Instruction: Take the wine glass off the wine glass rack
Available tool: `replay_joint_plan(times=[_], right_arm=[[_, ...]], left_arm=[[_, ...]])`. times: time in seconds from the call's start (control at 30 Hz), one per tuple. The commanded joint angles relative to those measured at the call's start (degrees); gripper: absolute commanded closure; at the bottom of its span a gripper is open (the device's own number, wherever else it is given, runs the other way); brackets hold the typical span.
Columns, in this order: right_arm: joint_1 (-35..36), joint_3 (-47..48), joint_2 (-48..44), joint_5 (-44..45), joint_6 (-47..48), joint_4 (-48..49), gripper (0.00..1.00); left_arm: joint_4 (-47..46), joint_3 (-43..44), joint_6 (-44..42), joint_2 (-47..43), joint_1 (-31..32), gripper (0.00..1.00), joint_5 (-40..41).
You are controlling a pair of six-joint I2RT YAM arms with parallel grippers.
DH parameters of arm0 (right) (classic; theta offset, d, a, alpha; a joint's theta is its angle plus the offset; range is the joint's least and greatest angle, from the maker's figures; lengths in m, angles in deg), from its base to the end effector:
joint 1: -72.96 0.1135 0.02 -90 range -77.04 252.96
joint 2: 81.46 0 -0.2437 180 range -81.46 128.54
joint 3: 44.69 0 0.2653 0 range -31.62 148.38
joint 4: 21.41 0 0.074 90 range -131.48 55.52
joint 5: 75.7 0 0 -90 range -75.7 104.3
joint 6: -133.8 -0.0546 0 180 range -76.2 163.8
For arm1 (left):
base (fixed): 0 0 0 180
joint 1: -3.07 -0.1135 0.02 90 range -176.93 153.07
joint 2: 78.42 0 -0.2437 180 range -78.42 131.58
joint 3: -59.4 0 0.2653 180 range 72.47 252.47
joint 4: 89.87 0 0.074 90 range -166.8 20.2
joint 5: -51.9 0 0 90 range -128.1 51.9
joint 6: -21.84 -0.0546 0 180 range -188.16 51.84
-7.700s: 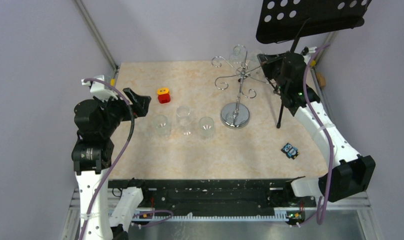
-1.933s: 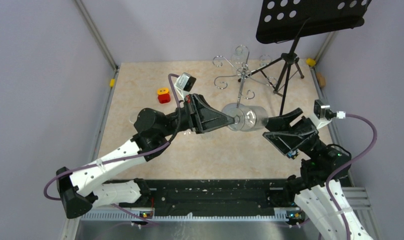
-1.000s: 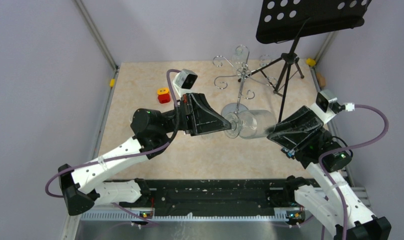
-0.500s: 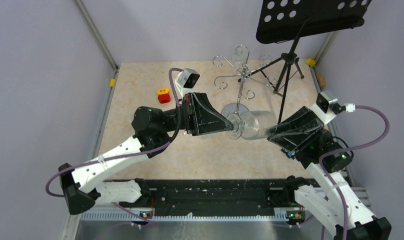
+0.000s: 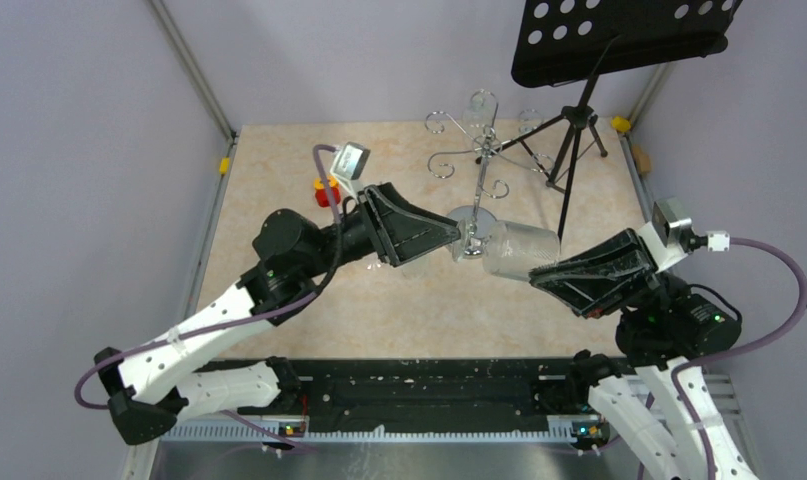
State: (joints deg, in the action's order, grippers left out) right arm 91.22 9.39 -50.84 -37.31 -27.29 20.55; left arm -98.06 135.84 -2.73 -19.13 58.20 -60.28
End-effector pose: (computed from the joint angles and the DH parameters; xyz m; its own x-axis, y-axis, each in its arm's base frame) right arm 0.0802 0.0715 0.4414 -0.1971 0.5536 -0.8091 -0.9804 -0.1115 0.1625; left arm 0.1327 -0.2264 0.4546 -0.7666 -0.3729 -0.5227 0.6195 -0.2156 -0.7548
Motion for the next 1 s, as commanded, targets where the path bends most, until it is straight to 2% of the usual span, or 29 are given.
replay_joint_plan(times=[0.0, 0.13, 0.23, 0.3, 0.4, 0.6, 0.8, 0.97], right_arm=[[0.6, 9.5, -4.1, 0.0, 25.2, -36.7, 1.0], [0.6, 16.2, -2.7, 2.9, 40.2, -63.5, 1.0], [0.6, 19.0, 0.7, 5.0, 46.9, -74.8, 1.0], [0.6, 19.8, 3.3, 6.3, 49.9, -80.2, 1.0], [0.6, 20.1, 7.4, 9.1, 52.5, -85.3, 1.0], [3.7, 20.4, 13.1, 20.3, 55.3, -92.0, 1.0], [20.3, 20.6, 21.0, 42.3, 54.8, -94.2, 1.0], [29.4, 22.1, 30.1, 54.5, 54.3, -94.3, 1.0]], left_arm=[[21.5, -2.8, -17.7, -6.6, -0.5, 0.25, 20.2], [35.0, -2.5, -26.5, -9.3, -0.6, 0.23, 33.0], [44.1, -1.1, -30.0, -9.9, -0.7, 0.23, 43.0], [47.0, -0.7, -31.9, -10.5, -0.8, 0.22, 48.5], [49.9, 0.0, -33.7, -11.2, -0.9, 0.22, 54.2], [51.4, 0.1, -35.3, -12.9, -1.3, 0.21, 59.2], [52.0, 0.2, -35.5, -13.4, -1.5, 0.2, 61.0], [52.5, 0.2, -35.7, -14.0, -1.7, 0.2, 61.4]])
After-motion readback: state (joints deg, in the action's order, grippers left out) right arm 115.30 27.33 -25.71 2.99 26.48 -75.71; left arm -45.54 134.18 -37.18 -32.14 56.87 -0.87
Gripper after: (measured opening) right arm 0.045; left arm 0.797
